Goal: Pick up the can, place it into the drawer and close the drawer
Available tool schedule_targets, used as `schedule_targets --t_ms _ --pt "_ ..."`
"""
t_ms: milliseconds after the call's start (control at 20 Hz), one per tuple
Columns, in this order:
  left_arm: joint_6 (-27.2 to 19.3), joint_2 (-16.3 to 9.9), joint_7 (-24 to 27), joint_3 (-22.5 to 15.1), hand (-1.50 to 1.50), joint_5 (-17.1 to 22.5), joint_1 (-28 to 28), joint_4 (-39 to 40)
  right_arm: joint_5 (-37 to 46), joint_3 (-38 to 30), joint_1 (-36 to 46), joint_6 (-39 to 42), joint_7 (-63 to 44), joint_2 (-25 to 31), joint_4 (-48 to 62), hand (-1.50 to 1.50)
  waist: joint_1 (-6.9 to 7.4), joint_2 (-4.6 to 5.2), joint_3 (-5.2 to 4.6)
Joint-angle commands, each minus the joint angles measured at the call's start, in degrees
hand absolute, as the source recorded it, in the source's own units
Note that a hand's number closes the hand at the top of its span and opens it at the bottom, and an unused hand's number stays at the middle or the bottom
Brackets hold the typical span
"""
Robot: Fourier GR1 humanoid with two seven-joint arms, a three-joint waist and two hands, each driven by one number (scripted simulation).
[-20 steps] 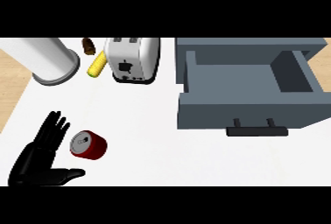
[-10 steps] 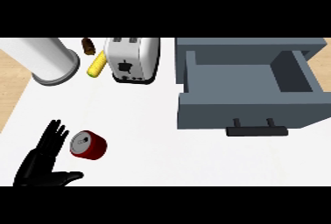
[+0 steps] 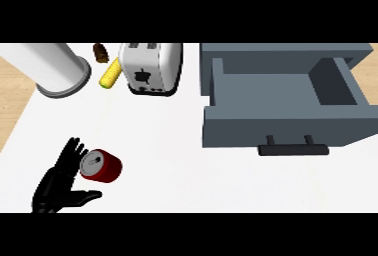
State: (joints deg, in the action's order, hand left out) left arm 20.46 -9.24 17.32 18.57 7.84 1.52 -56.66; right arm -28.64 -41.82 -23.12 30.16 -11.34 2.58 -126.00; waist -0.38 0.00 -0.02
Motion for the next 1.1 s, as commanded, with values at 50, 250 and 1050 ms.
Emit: schedule_targets --t_ms 50,250,1050 --pt "0.7 1.3 1.8 -1.5 -1.5 0.2 0.6 3.2 -3.0 -1.3 0.3 -0.5 -4.1 0.5 -2.0 -1.5 0.07 -0.02 0.0" --pt "-1.9 -0.1 2.6 0.1 -1.5 0.4 8.2 10.2 -2.2 -1.0 -3.3 1.0 -0.6 -2.5 -4.7 -1.5 -0.29 -0.01 -0.01" --pt "7.8 2.1 -0.2 -3.3 1.5 6.9 9.7 7.0 -2.0 -2.4 -2.0 4.5 0.7 -2.5 1.9 -1.5 0.16 -0.12 0.06"
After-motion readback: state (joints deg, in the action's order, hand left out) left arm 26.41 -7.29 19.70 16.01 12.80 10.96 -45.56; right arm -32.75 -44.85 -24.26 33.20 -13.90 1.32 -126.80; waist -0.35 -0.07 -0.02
